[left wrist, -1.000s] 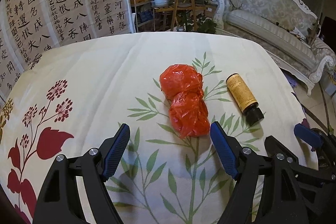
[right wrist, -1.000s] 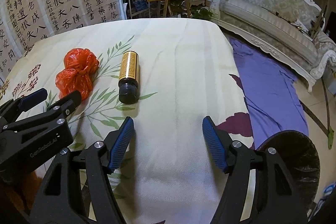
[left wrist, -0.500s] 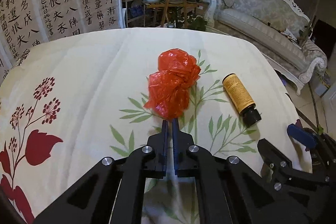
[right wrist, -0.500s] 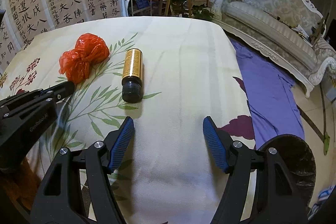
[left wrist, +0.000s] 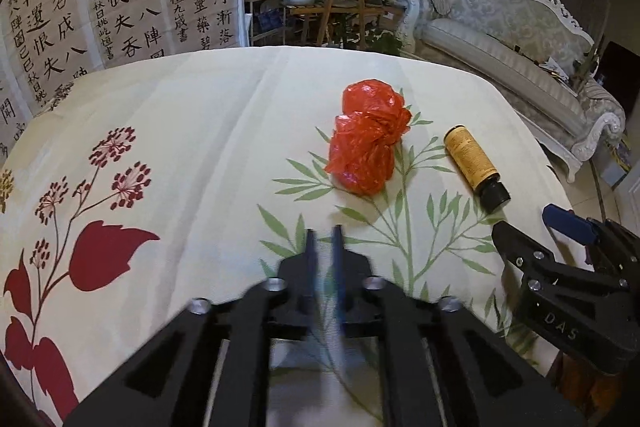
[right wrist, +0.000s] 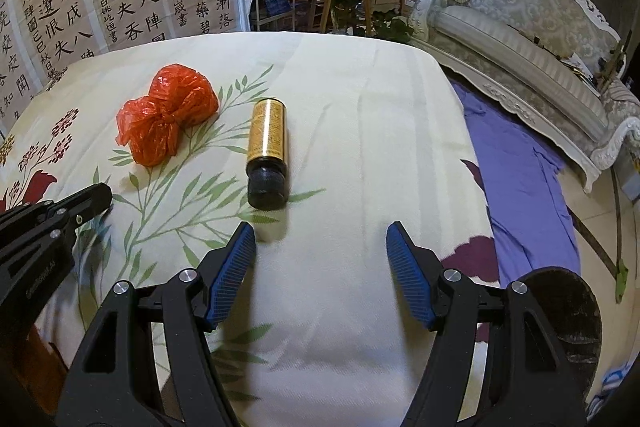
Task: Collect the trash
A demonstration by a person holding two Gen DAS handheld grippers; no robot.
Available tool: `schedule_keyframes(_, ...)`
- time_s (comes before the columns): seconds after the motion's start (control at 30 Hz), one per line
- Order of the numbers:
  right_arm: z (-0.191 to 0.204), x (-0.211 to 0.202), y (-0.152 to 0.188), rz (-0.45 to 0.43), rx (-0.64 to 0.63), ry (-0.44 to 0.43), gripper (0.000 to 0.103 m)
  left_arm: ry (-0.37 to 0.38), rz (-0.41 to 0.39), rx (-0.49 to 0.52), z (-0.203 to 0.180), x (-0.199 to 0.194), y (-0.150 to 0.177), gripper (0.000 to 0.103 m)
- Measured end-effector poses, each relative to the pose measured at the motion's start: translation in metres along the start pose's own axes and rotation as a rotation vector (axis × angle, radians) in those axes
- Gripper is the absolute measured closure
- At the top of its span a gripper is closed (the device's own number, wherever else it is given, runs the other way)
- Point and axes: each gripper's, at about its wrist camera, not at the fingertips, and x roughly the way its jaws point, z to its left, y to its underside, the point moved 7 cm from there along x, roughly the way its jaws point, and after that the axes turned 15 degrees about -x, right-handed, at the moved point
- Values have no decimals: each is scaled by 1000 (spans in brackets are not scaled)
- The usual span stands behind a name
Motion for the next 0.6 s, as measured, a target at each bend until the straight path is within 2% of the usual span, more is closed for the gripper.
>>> schedule_keyframes(0.3, 6, 13, -22, 0, -5, -4, 37, -12, -13, 29, -5, 4, -6, 51)
schedule_keyframes(0.47, 6, 19, -33, -4, -18, -1, 44, -20, -17, 31, -2, 7, -10, 48)
schedule_keyframes(0.6, 6, 22, -38, -10, -22, -4, 59, -21, -18, 33, -3, 8, -10, 47)
